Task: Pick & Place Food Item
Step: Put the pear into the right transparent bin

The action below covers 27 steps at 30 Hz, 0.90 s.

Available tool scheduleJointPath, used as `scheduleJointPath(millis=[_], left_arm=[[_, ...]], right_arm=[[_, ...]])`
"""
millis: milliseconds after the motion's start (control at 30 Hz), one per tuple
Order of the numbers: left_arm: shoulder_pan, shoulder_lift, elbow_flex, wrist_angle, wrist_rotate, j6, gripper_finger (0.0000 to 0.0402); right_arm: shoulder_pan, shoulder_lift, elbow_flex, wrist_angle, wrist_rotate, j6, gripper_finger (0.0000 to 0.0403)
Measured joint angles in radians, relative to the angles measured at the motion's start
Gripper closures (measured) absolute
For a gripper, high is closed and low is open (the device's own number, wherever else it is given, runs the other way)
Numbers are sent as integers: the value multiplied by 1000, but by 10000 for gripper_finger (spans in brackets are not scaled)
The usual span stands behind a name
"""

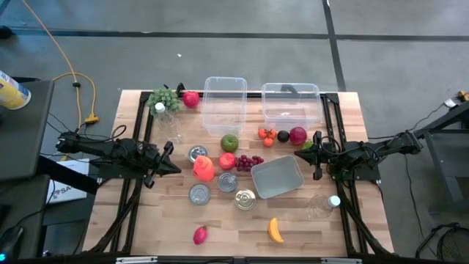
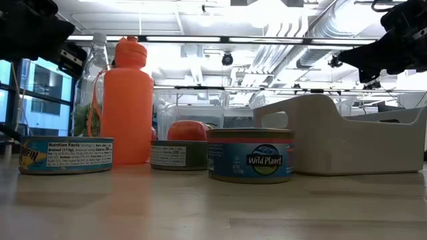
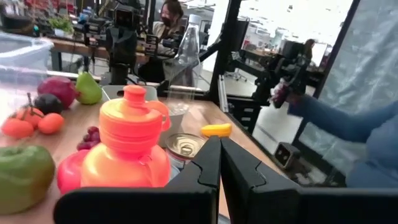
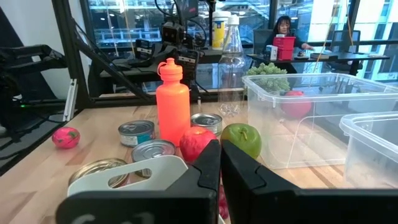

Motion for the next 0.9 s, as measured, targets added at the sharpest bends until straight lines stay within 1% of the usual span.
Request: scheduleJointPath(millis=[133, 267, 400, 467, 533, 600, 700, 800, 900], left_arm=[[0, 12, 0, -5, -9, 31, 401], [0, 15, 0, 1, -25, -10, 401], [1, 15, 0, 8, -69, 21, 401], [1, 15, 0, 8, -69, 52, 401], [1, 15, 0, 8, -86, 109, 401], [1, 15, 0, 8, -118, 168, 401], [1, 15, 0, 10, -156, 212, 401], [1, 15, 0, 16, -156, 210, 401], [1, 15, 0, 19, -157, 218, 401]], right_arm=[[0, 0, -1, 21, 2, 0, 401], [0, 0, -4, 45, -1, 43, 401], [-1, 0, 1, 125, 1, -27, 401], [0, 1, 41, 128, 1, -55, 401], [-1, 16, 109, 122, 30, -56, 401], [0, 51, 186, 43, 63, -39, 401], [2, 143, 328, -179, 118, 38, 401], [2, 270, 474, -433, 241, 190, 401], [2, 397, 601, -624, 398, 333, 401]])
